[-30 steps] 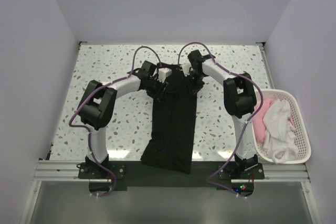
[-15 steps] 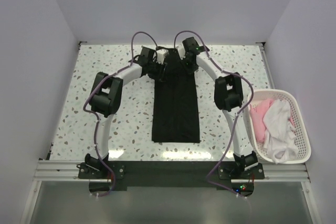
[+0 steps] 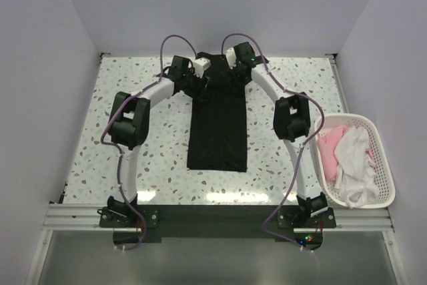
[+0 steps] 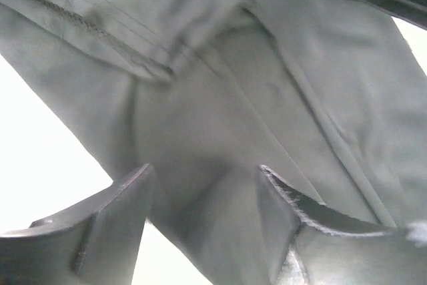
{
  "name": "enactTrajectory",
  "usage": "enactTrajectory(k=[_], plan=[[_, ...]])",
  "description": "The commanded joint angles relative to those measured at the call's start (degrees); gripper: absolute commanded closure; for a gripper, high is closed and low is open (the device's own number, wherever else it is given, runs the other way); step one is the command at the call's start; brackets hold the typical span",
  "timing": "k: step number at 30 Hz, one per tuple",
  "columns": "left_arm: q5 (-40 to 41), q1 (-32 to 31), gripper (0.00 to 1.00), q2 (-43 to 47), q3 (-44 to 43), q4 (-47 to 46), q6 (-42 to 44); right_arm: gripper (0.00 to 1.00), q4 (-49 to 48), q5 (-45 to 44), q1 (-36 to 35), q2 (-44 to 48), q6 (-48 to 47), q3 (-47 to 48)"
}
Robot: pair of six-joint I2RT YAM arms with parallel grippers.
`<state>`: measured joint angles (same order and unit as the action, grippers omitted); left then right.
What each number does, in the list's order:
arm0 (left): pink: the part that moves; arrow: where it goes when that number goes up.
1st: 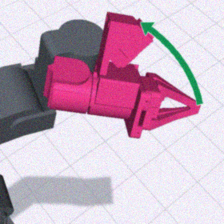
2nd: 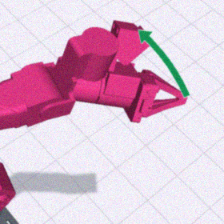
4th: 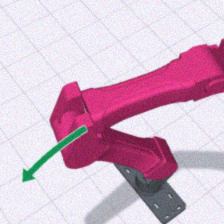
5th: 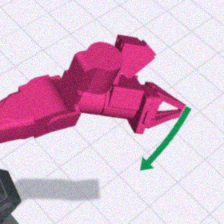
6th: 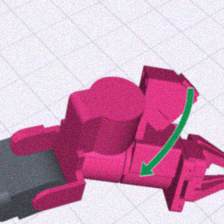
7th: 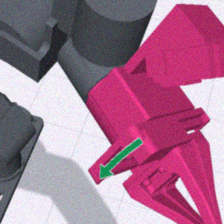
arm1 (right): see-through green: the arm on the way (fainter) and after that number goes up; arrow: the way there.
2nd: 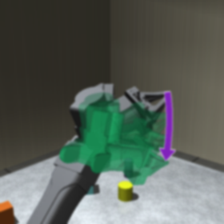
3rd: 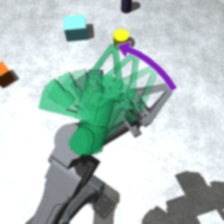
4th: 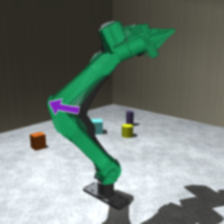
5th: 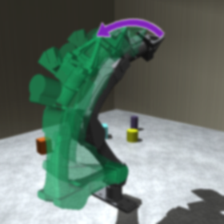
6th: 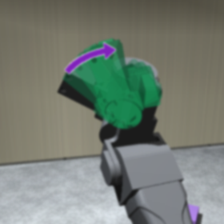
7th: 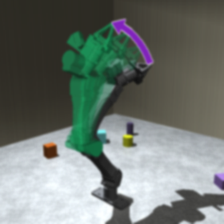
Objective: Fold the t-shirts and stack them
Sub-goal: Fold the tshirt
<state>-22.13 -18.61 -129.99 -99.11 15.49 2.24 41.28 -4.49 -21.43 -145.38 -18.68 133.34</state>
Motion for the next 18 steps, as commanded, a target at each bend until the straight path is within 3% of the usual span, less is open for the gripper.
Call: enactTrajectory(k=[1,6,8,10,14,18], plan=[[-3.79,0.33,0.3,15.62,5.4,-5.36,6.8,0.21,2.14,6.4,0.07,14.14,1.45,-1.23],[-11.24,0.33,0.11,35.66,20.51,-4.07,23.75,0.01,-2.41,16.35,0.07,33.38,1.45,-17.29],[-13.89,0.33,0.05,43.2,26.56,-0.12,31.2,0.02,-6.27,18.45,0.07,38.83,1.98,-26.75],[-17.94,0.24,0.04,47.62,32.45,4.45,36.14,0.02,-5.51,21.43,0.07,44.99,-1.6,-31.19],[-23.99,0.24,0.07,56.76,42.14,13.76,50.09,0.04,8.18,32.95,-0.19,50.89,-13.74,-40.31],[-26.73,-0.19,0.18,62.22,52.51,18.35,59.45,0.18,2.95,31.06,-3.34,62.13,-18.49,-59.38]])
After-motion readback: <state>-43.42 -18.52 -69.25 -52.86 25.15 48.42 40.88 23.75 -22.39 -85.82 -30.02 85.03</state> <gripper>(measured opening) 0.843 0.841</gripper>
